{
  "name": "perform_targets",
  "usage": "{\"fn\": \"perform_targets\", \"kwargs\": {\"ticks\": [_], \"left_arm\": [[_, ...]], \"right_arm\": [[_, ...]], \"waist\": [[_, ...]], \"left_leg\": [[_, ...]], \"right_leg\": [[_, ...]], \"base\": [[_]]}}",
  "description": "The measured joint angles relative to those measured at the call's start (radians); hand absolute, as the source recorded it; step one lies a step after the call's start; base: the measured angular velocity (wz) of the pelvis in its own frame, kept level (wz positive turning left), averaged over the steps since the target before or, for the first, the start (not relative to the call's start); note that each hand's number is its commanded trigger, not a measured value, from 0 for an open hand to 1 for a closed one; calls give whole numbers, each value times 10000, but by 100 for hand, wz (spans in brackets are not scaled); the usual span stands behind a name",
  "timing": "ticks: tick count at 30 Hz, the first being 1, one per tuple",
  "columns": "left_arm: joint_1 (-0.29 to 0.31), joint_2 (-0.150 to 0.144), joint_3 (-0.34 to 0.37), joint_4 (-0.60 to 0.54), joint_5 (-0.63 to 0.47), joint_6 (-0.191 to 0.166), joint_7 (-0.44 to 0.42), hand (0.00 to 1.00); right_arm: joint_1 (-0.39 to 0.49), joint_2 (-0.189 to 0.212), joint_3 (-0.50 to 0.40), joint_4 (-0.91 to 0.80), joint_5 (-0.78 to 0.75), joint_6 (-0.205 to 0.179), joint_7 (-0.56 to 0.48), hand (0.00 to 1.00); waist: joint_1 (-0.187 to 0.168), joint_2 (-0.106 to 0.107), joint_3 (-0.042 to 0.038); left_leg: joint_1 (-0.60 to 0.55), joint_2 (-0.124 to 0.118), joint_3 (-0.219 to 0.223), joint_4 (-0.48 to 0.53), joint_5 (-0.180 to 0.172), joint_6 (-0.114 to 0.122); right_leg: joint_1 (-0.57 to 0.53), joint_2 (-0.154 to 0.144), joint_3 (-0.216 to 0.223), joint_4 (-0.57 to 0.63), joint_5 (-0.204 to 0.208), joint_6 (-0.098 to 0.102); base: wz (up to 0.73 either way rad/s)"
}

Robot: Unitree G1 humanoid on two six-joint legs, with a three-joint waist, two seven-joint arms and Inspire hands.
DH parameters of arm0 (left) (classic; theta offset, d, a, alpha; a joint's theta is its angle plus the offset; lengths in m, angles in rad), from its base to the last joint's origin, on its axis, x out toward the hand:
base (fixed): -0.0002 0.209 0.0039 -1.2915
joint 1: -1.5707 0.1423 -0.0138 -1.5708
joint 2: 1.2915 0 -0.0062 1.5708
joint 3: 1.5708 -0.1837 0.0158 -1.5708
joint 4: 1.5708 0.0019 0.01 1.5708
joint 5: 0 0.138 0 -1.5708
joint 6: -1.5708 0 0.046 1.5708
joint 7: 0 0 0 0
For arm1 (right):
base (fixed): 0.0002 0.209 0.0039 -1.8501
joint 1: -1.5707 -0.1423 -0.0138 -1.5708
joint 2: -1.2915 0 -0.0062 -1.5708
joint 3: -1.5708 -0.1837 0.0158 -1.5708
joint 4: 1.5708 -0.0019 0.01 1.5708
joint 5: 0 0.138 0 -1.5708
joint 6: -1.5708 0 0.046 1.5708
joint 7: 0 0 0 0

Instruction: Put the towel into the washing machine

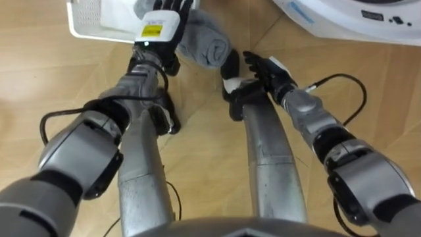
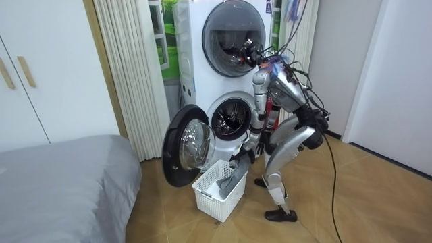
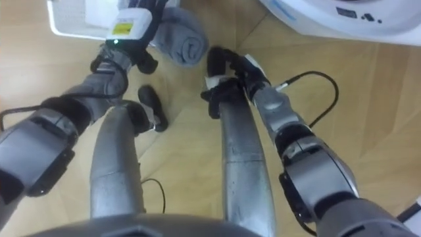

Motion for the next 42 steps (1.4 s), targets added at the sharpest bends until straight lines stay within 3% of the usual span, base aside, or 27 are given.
{"fn": "perform_targets", "kwargs": {"ticks": [7,8,9,10,11,20,29,38,42], "left_arm": [[-96,-123,-440,-255,31,-49,277,3],[-119,-142,-481,-255,31,-51,278,51],[-137,-172,-622,-253,33,-58,280,67],[-161,-168,-752,-252,32,-59,280,97],[-172,-164,-790,-252,33,-59,280,100],[-202,-99,-1224,-173,-16,-67,253,100],[-170,-90,-1223,-174,-18,-160,78,100],[545,-290,-1023,-320,-19,-389,-32,100],[1063,-176,-983,-311,-32,-519,-25,100]], "right_arm": [[-98,67,153,31,62,-238,-83,0],[-107,67,203,31,62,-248,-92,0],[-128,88,221,31,52,-263,-92,0],[-144,123,246,24,54,-308,-87,0],[-161,145,258,24,55,-314,-88,0],[-199,317,456,7,48,-549,-85,0],[-182,396,637,383,80,-578,-105,0],[436,415,512,639,127,-630,-195,0],[776,369,517,1037,414,-606,-100,0]], "waist": [[-27,-40,22],[-27,-48,27],[-82,-56,32],[-148,-57,32],[-180,-57,32],[-528,-113,57],[-463,-118,53],[-460,-129,36],[-448,-142,23]], "left_leg": [[-359,140,-117,461,-272,43],[-367,154,-120,523,-310,52],[-395,168,-140,649,-393,61],[-443,170,-157,760,-450,78],[-481,170,-169,802,-466,81],[-584,204,-184,1023,-603,147],[-157,214,-189,989,-652,114],[1171,111,25,415,-629,85],[2300,-17,42,-213,-588,41]], "right_leg": [[-263,117,-36,208,-105,58],[-270,126,-30,255,-123,75],[-298,144,-3,377,-189,108],[-340,147,19,498,-251,141],[-367,151,22,525,-261,151],[-447,182,52,639,-304,208],[-56,217,53,609,-320,208],[1078,183,180,212,-318,222],[2143,194,193,-289,-306,241]], "base": [[-7],[-10],[-4],[0],[0],[-2],[-1],[0],[-4]]}}
